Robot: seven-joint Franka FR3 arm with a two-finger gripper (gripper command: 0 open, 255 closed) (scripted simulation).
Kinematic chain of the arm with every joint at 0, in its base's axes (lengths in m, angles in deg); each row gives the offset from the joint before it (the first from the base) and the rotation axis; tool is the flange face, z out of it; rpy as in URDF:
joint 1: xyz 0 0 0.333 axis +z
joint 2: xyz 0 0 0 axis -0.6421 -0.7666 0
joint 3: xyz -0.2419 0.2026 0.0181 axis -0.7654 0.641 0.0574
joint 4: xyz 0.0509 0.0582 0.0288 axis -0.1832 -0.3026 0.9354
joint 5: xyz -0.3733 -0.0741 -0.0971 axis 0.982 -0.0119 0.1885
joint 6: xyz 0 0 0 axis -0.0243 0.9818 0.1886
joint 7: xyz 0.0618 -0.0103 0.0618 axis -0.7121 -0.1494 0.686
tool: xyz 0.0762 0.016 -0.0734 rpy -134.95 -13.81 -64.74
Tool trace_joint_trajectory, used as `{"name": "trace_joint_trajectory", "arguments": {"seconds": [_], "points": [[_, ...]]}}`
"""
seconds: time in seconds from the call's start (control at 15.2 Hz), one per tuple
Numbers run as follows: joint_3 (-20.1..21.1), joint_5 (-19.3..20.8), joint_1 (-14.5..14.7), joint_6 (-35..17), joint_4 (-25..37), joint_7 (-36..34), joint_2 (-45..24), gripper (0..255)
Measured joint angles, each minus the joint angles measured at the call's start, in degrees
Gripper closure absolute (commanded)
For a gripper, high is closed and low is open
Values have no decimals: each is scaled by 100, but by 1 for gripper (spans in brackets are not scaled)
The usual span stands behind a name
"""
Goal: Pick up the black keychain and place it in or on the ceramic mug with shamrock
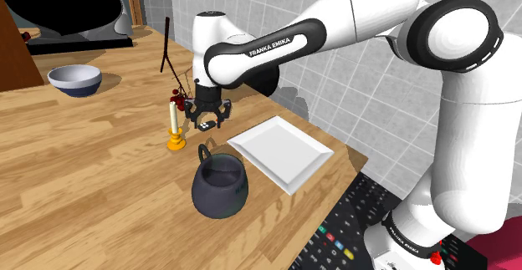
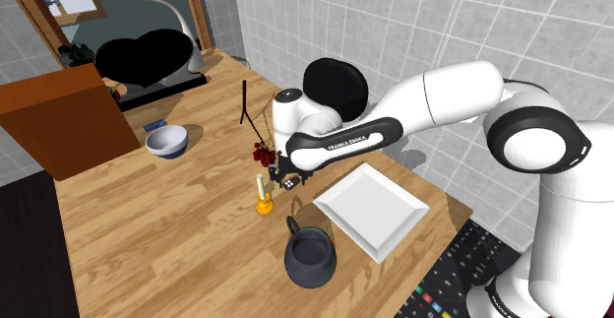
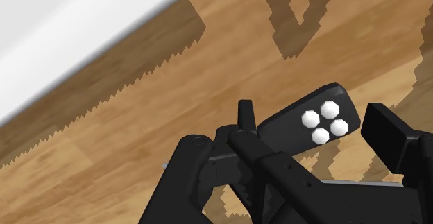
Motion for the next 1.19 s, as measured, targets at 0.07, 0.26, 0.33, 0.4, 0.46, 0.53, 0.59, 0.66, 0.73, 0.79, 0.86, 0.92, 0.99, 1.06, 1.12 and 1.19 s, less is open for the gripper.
{"name": "trace_joint_trajectory", "arguments": {"seconds": [0.07,0.26,0.33,0.4,0.46,0.53,0.59,0.66,0.73,0.79,0.86,0.92,0.99,1.06,1.12,1.19], "points": [[7,-9,5,53,40,0,15,255],[29,-56,-12,224,125,35,109,255],[37,-70,-14,286,160,44,138,255],[44,-88,-23,355,199,63,171,255],[51,-108,-32,436,248,83,206,255],[58,-122,-34,489,272,88,237,255],[63,-129,-31,554,329,95,247,255],[72,-147,-36,603,337,101,289,255],[74,-156,-39,680,410,118,296,255],[80,-169,-40,742,446,123,323,255],[89,-184,-40,805,475,126,358,255],[96,-194,-36,868,520,127,379,255],[104,-209,-37,923,542,131,414,255],[108,-217,-37,992,598,141,429,255],[112,-222,-29,1078,686,144,428,255],[113,-230,-31,1139,738,155,438,255]]}}
